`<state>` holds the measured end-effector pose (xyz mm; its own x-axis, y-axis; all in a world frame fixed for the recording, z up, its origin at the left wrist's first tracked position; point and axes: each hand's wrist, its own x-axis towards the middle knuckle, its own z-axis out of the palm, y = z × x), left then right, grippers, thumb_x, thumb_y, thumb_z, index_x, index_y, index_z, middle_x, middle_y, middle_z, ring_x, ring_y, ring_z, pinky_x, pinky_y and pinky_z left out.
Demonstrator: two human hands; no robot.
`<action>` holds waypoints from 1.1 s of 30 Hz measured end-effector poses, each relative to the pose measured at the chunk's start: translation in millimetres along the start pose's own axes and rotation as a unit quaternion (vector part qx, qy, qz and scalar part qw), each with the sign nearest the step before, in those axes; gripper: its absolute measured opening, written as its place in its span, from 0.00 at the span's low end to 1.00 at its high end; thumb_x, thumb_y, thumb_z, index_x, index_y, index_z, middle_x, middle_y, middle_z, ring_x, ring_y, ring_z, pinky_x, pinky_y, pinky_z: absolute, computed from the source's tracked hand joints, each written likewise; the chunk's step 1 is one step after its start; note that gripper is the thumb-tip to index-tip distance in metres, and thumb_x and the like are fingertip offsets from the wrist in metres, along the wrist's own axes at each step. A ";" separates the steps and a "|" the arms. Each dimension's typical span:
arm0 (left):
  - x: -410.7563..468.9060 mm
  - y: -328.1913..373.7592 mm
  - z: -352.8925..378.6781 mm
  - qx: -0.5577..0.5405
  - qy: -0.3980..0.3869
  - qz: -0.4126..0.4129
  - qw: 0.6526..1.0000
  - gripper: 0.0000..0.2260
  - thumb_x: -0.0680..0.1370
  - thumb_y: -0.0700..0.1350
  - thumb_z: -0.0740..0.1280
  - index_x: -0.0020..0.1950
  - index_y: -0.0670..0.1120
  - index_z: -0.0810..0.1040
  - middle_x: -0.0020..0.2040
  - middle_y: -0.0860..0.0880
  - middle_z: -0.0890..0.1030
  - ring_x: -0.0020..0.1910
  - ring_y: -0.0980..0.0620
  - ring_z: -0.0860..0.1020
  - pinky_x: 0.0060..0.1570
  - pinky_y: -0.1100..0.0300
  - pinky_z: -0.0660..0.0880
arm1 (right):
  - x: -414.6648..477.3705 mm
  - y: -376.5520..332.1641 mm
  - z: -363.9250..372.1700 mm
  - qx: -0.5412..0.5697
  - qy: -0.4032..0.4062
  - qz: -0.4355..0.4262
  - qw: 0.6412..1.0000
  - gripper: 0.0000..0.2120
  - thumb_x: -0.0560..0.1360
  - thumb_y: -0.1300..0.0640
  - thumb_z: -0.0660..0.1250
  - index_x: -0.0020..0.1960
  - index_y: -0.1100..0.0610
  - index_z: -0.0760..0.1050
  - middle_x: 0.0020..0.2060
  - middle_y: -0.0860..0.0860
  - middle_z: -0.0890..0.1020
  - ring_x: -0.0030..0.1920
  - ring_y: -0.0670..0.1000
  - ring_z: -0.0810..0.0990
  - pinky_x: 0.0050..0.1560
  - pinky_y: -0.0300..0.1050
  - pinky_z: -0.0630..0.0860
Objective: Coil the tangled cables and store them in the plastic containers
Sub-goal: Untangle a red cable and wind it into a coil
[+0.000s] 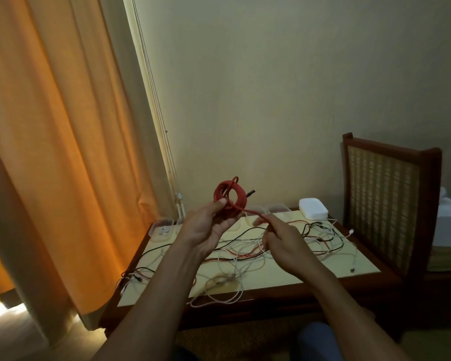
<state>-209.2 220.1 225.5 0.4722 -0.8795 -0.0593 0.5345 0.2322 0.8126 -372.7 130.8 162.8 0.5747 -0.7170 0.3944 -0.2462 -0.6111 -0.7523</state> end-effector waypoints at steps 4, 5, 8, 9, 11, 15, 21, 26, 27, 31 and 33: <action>5.2 0.1 -3.6 0.006 0.025 0.000 1.000 0.05 0.82 0.32 0.64 0.54 0.30 0.76 0.56 0.30 0.80 0.55 0.39 0.83 0.41 0.48 0.85 | -6.7 -11.9 -5.6 0.192 -0.005 -0.063 0.979 0.14 0.84 0.55 0.62 0.65 0.43 0.79 0.30 0.40 0.74 0.30 0.41 0.70 0.33 0.36 0.67; 6.1 -0.3 -5.5 0.008 0.027 0.000 1.000 0.05 0.82 0.32 0.64 0.51 0.31 0.77 0.53 0.31 0.81 0.53 0.40 0.83 0.41 0.48 0.85 | -6.0 -13.9 -9.0 0.208 0.013 -0.069 0.976 0.13 0.84 0.53 0.61 0.63 0.45 0.81 0.29 0.43 0.72 0.29 0.45 0.68 0.31 0.42 0.66; 7.1 -2.6 -8.7 0.018 0.033 -0.002 0.999 0.05 0.82 0.33 0.64 0.48 0.32 0.78 0.47 0.35 0.83 0.51 0.40 0.84 0.46 0.46 0.84 | 2.5 -17.4 -17.9 0.174 0.077 -0.057 0.980 0.12 0.84 0.56 0.60 0.56 0.51 0.83 0.30 0.49 0.79 0.35 0.50 0.77 0.44 0.46 0.73; 6.8 -4.0 -8.6 0.024 0.035 -0.001 0.999 0.06 0.82 0.33 0.64 0.48 0.32 0.78 0.46 0.35 0.83 0.51 0.40 0.84 0.49 0.45 0.83 | 6.4 -17.7 -19.5 0.116 0.105 -0.058 0.986 0.12 0.84 0.57 0.60 0.54 0.52 0.83 0.32 0.47 0.83 0.39 0.46 0.80 0.47 0.43 0.74; 4.5 -7.1 -6.1 0.038 0.033 0.004 0.999 0.06 0.82 0.32 0.64 0.47 0.32 0.78 0.43 0.37 0.83 0.50 0.41 0.84 0.55 0.44 0.80 | 14.0 -15.9 -21.0 -0.013 0.150 -0.044 0.988 0.11 0.83 0.60 0.61 0.51 0.52 0.82 0.36 0.45 0.84 0.41 0.45 0.81 0.46 0.45 0.76; -3.9 -13.5 2.2 0.071 0.009 0.019 0.997 0.05 0.81 0.32 0.64 0.49 0.33 0.79 0.40 0.41 0.85 0.49 0.44 0.84 0.59 0.48 0.79 | 23.4 -13.5 -19.3 -0.231 0.121 0.014 0.965 0.11 0.79 0.64 0.59 0.54 0.55 0.79 0.48 0.51 0.80 0.50 0.55 0.79 0.48 0.50 0.76; -7.6 -18.0 8.3 0.063 -0.017 0.041 0.997 0.04 0.80 0.31 0.65 0.48 0.33 0.79 0.44 0.38 0.84 0.51 0.42 0.85 0.61 0.48 0.79 | 22.7 -26.6 -16.4 -0.006 0.026 0.022 0.999 0.09 0.83 0.46 0.59 0.56 0.42 0.78 0.39 0.40 0.79 0.40 0.40 0.77 0.38 0.42 0.69; -7.9 -18.7 5.8 0.085 -0.035 0.044 0.995 0.04 0.79 0.30 0.63 0.50 0.33 0.78 0.50 0.34 0.82 0.56 0.39 0.83 0.65 0.45 0.78 | 20.9 -23.7 -19.4 0.380 -0.123 0.144 0.906 0.14 0.83 0.50 0.62 0.40 0.47 0.81 0.27 0.51 0.55 0.25 0.48 0.53 0.28 0.42 0.51; -7.7 -18.6 5.1 0.111 -0.038 0.043 0.992 0.05 0.79 0.30 0.63 0.50 0.33 0.78 0.50 0.35 0.82 0.55 0.39 0.82 0.65 0.45 0.78 | 20.6 -22.1 -22.2 0.417 -0.138 0.156 0.885 0.11 0.82 0.52 0.62 0.43 0.51 0.80 0.26 0.51 0.55 0.25 0.48 0.52 0.28 0.42 0.50; -3.9 -16.3 -0.9 0.291 -0.041 0.033 0.955 0.10 0.76 0.31 0.66 0.56 0.33 0.81 0.54 0.37 0.85 0.56 0.41 0.82 0.62 0.45 0.78 | 21.6 -16.4 -28.0 0.446 -0.152 0.175 0.865 0.08 0.79 0.57 0.61 0.45 0.56 0.78 0.25 0.49 0.56 0.24 0.47 0.52 0.29 0.43 0.49; -2.4 -12.6 -4.2 0.335 -0.053 0.015 0.941 0.11 0.77 0.33 0.69 0.59 0.36 0.82 0.56 0.38 0.85 0.55 0.42 0.83 0.59 0.47 0.79 | 23.4 -16.5 -31.0 0.426 -0.155 0.177 0.874 0.09 0.80 0.58 0.59 0.47 0.56 0.78 0.26 0.49 0.56 0.25 0.47 0.52 0.30 0.44 0.49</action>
<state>-214.1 221.1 213.1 0.3882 -0.9216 -0.0018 -0.0567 -0.0258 0.9981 -379.4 113.8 200.8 0.7966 -0.6045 -0.0048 0.1430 0.1961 -0.9701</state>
